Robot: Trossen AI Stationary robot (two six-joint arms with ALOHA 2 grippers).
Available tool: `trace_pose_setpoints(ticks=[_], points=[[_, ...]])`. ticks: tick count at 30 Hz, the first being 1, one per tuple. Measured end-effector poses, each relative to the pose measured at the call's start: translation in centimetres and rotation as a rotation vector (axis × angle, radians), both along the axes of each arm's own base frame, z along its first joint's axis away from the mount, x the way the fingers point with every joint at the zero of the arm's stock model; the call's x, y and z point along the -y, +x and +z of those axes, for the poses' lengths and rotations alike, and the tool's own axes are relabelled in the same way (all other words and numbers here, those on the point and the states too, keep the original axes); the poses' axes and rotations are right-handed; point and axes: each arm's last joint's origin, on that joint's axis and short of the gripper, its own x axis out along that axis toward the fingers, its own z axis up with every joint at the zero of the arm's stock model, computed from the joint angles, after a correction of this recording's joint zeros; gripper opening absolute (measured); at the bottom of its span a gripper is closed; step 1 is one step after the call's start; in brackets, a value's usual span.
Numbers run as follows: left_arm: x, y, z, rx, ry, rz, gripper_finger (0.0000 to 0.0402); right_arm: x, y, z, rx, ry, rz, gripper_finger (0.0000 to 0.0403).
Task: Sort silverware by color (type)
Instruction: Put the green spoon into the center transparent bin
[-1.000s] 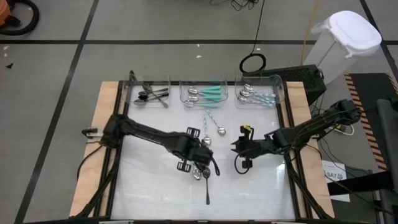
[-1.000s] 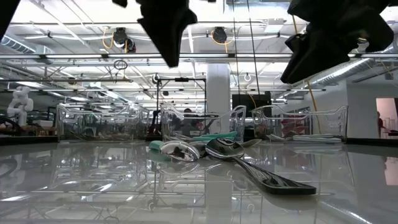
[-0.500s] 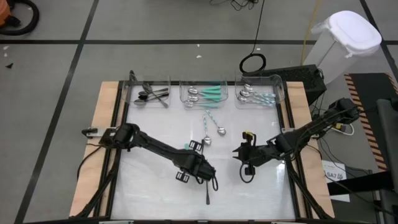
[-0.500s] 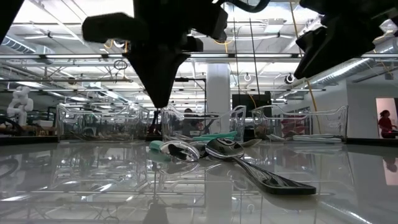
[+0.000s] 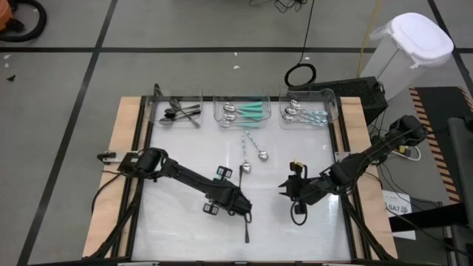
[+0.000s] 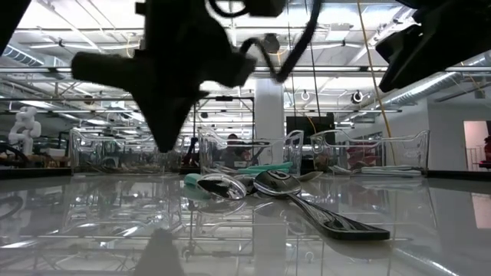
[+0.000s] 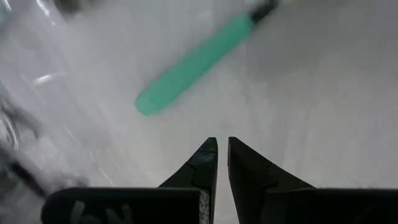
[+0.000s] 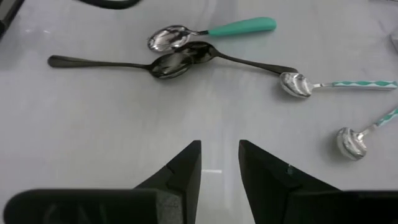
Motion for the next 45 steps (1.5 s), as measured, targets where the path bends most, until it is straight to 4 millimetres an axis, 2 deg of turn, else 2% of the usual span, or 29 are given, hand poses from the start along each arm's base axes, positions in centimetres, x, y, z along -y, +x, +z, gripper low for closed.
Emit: trace_pose_setpoints(ticks=[5,7,12,16,21,23,30,33,39,45], points=[[0.2,-0.9,-2.2,0.012,-0.005,-0.031,0.0040,-0.4,-0.3,0.0,-0.002,-0.004,0.025,0.0105],[-0.1,-1.4,-2.2,0.048,0.018,-0.014,0.0040,-0.6,-0.4,0.0,-0.002,-0.004,0.033,0.0105],[-1.2,-3.6,0.0,0.162,0.110,0.061,0.0040,-1.0,-0.6,-0.1,-0.003,-0.002,0.053,0.0105],[-1.7,-6.1,2.3,0.391,0.027,0.018,0.0040,-1.2,-0.7,-0.1,-0.005,-0.005,0.060,0.0105],[-3.7,-9.0,2.7,0.652,-0.070,-0.015,0.0040,-1.2,-0.7,0.0,0.002,-0.019,0.060,0.0105],[-4.2,-9.1,2.3,0.719,-0.099,-0.037,0.0040,-1.1,-0.7,0.0,0.010,-0.038,0.055,0.0105],[-6.1,-8.9,-0.7,0.695,-0.211,-0.208,0.0046,-1.1,-0.7,0.0,0.019,-0.056,0.043,0.0105],[-6.5,-8.4,-0.7,0.735,-0.258,-0.271,0.0066,-1.1,-0.7,0.0,0.020,-0.056,0.042,0.0105],[-7.1,-8.0,-1.1,0.703,-0.283,-0.392,0.0127,-1.0,-0.7,0.0,0.021,-0.065,0.048,0.0105],[-6.7,-7.2,-3.2,0.651,-0.273,-0.464,0.0166,-1.0,-0.6,0.1,0.029,-0.084,0.057,0.0105]])
